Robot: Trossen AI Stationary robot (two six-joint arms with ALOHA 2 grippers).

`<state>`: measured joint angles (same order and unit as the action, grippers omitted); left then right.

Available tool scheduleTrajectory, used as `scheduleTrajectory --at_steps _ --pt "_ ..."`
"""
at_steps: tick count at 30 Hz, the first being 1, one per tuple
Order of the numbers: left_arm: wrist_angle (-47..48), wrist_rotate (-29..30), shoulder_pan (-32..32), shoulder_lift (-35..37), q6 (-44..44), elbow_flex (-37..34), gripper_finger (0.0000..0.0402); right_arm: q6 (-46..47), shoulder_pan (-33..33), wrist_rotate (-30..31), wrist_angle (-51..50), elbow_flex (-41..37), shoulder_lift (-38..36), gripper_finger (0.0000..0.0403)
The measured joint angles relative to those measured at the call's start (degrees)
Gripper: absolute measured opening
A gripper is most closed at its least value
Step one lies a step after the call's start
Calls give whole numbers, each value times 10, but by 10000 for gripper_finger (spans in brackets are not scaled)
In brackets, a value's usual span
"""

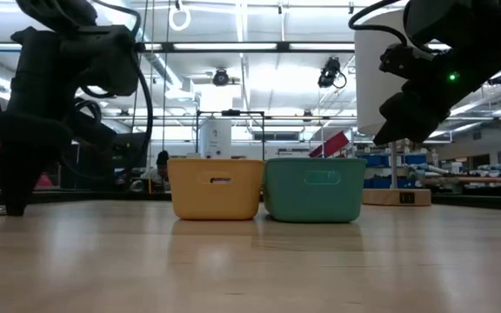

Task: Sort batteries
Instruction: Put the silver battery into the green bin

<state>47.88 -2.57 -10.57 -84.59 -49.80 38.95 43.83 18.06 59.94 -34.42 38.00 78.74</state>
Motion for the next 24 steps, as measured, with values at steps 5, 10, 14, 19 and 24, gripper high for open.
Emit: scheduleTrajectory --at_steps 5,10,14,19,24 --pt "-3 46 1 4 42 32 94 9 0 0 1 0 0 163" --pt "0 51 11 4 53 34 176 10 -2 0 1 0 0 163" --pt "2 57 14 4 59 35 221 10 -2 0 1 0 0 163" --pt "16 57 14 5 76 15 229 10 -2 0 1 0 0 163" --pt "-11 60 16 11 80 -21 207 8 -2 0 0 0 0 163"
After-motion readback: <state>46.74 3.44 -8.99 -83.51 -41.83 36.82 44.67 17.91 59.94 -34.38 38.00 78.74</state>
